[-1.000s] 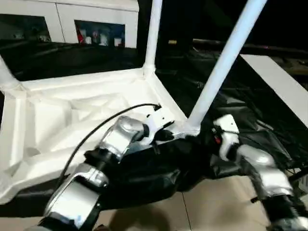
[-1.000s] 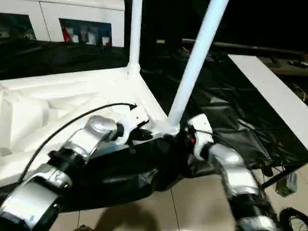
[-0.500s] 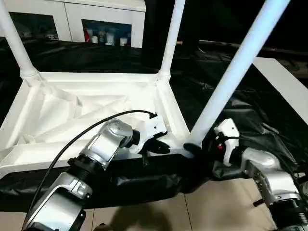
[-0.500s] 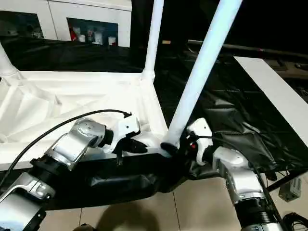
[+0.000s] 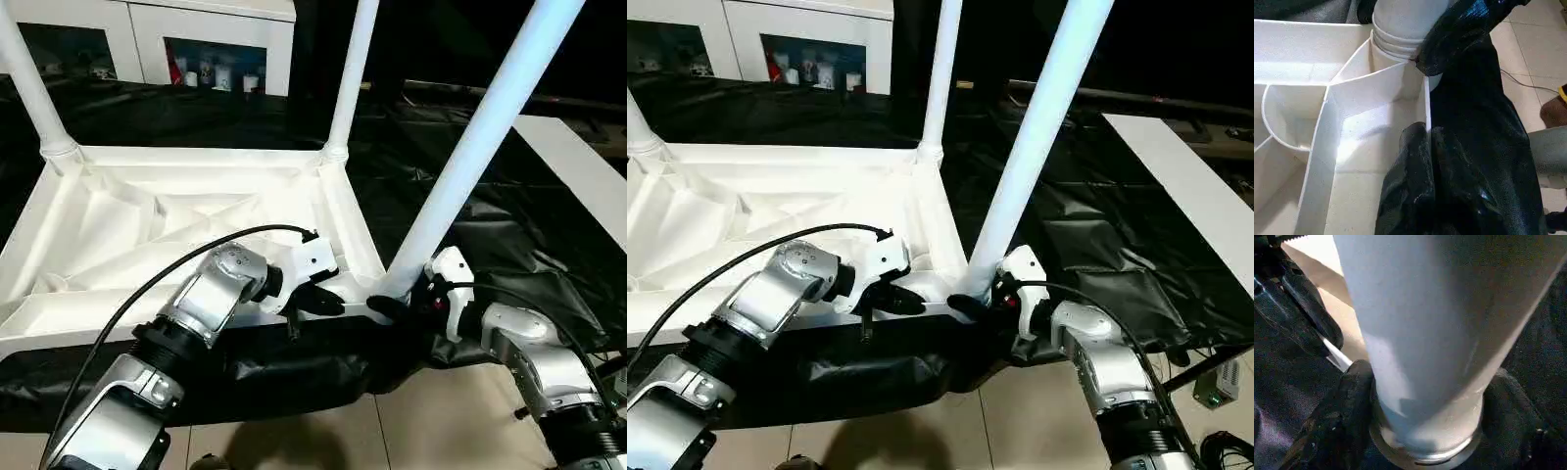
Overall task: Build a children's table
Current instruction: Rotate leg to tighten
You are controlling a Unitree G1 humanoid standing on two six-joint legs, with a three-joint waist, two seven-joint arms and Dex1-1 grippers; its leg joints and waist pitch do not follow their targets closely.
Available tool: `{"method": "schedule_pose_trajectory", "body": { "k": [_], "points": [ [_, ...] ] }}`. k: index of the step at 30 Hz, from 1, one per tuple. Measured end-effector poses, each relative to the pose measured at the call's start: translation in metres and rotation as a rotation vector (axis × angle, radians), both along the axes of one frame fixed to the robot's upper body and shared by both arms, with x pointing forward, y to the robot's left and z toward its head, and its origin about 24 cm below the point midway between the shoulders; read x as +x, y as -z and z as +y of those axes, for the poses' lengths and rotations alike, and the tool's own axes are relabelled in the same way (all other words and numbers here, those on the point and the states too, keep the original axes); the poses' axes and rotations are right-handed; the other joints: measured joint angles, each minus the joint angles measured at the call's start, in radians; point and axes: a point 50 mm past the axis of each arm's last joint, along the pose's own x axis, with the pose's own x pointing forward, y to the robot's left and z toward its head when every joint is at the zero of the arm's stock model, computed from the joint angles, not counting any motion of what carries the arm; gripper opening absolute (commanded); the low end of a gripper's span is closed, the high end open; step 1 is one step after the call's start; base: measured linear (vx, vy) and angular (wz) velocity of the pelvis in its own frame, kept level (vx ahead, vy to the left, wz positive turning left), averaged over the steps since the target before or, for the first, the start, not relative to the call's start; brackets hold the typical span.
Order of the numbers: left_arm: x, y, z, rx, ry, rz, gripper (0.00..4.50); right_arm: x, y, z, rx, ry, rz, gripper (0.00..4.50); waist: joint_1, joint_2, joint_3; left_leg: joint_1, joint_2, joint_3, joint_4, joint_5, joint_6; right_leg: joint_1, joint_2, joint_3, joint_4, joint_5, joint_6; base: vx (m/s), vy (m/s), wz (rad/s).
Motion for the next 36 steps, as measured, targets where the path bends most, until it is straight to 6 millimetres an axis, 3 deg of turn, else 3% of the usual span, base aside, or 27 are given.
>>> {"method": "schedule_pose_trajectory", "body": {
  "k": [7, 15, 21, 25, 27, 30, 33, 34, 36],
  "points": [
    [0.004, 0.003, -0.001, -0.013, -0.072, -0.007, 0.0, 0.005, 0.007, 0.007, 0.043, 0.113, 0.0, 2.67, -0.005, -0.001, -0.001, 0.002, 0.0, 0.0, 0.001, 0.0, 0.0, 0.001, 0.0, 0.001, 0.001, 0.0, 0.0, 0.0, 0.0, 0.0],
    [0.023, 0.01, -0.029, -0.024, -0.279, -0.05, 0.0, 0.036, 0.012, 0.023, 0.057, 0.517, 0.004, 2.67, -0.03, -0.002, -0.001, 0.004, -0.001, -0.001, 0.003, 0.0, 0.0, 0.003, 0.0, 0.0, 0.001, 0.0, 0.001, 0.0, 0.0, 0.0],
    [0.032, 0.014, -0.048, -0.005, -0.355, -0.109, 0.0, 0.052, 0.012, 0.034, 0.019, 0.719, 0.003, 2.67, -0.033, -0.004, -0.003, 0.004, -0.001, -0.002, 0.003, 0.0, 0.0, 0.004, 0.0, 0.001, 0.0, 0.0, 0.001, 0.0, 0.0, 0.0],
    [0.033, 0.015, -0.05, -0.006, -0.351, -0.11, 0.0, 0.052, 0.014, 0.032, 0.032, 0.71, -0.009, 2.67, -0.029, -0.004, -0.005, 0.004, -0.001, -0.002, 0.003, 0.0, 0.0, 0.004, 0.0, 0.001, 0.0, 0.0, 0.001, 0.0, 0.0, 0.0],
    [0.033, 0.015, -0.052, -0.007, -0.346, -0.107, 0.0, 0.05, 0.015, 0.029, 0.046, 0.699, -0.012, 3.22, -0.026, -0.004, -0.005, 0.004, -0.001, -0.002, 0.003, 0.0, 0.0, 0.005, -0.001, 0.001, 0.0, 0.0, 0.001, 0.0, 0.0, 0.0],
    [0.033, 0.014, -0.051, -0.007, -0.337, -0.104, 0.0, 0.045, 0.016, 0.022, 0.072, 0.649, -0.014, 3.39, -0.023, -0.004, -0.005, 0.004, -0.001, -0.002, 0.003, 0.0, 0.0, 0.005, -0.001, 0.001, 0.0, 0.0, 0.001, 0.0, 0.0, 0.0],
    [0.035, 0.014, -0.048, -0.005, -0.333, -0.105, 0.0, 0.04, 0.016, 0.014, 0.09, 0.571, -0.018, 3.52, -0.025, -0.004, -0.005, 0.004, -0.001, -0.002, 0.003, 0.0, 0.0, 0.004, -0.001, 0.0, 0.0, 0.0, 0.001, 0.0, 0.0, 0.0],
    [0.035, 0.013, -0.047, -0.002, -0.326, -0.104, 0.0, 0.038, 0.016, 0.012, 0.086, 0.541, -0.021, 3.78, -0.026, -0.004, -0.005, 0.004, -0.001, -0.002, 0.002, 0.0, 0.0, 0.004, -0.001, 0.0, 0.0, 0.0, 0.001, 0.0, 0.0, 0.0],
    [0.034, 0.011, -0.041, 0.011, -0.273, -0.098, 0.0, 0.026, 0.012, -0.007, 0.023, 0.387, -0.049, 3.78, -0.022, -0.003, -0.004, 0.003, -0.001, -0.002, 0.002, 0.0, 0.0, 0.004, -0.001, 0.0, 0.0, 0.0, 0.001, 0.0, 0.0, 0.0]
  ]
}}
